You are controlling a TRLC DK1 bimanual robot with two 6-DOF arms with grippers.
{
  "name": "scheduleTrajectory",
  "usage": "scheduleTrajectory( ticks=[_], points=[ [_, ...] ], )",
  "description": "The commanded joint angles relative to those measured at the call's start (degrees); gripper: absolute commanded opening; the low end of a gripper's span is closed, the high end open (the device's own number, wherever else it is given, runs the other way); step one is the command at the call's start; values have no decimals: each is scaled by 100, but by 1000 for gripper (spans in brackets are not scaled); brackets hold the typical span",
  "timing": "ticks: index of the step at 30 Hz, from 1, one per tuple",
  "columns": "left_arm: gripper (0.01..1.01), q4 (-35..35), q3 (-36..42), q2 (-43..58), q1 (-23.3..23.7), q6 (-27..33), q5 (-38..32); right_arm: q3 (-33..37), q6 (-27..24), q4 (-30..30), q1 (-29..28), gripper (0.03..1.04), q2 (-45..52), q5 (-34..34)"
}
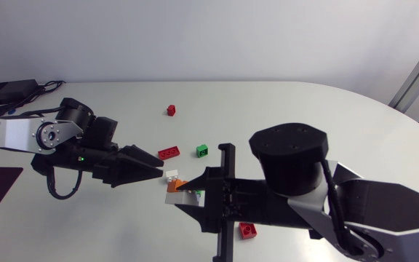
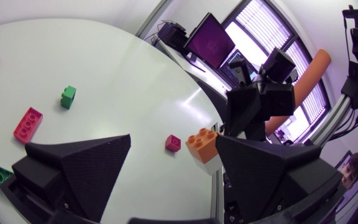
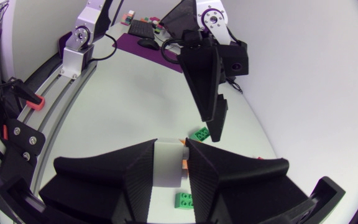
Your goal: Disassemble duplo
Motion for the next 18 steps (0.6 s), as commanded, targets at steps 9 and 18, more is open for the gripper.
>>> scheduleTrajectory(
  ticks=[9,18],
  points=[
    [939,-253,-407,-982,45,531,729,-259,614,181,-114,266,-626,-1517],
    [939,-270,-425,-1026,115,531,923,-286,1027,383,-184,266,-890,-1658]
  ],
)
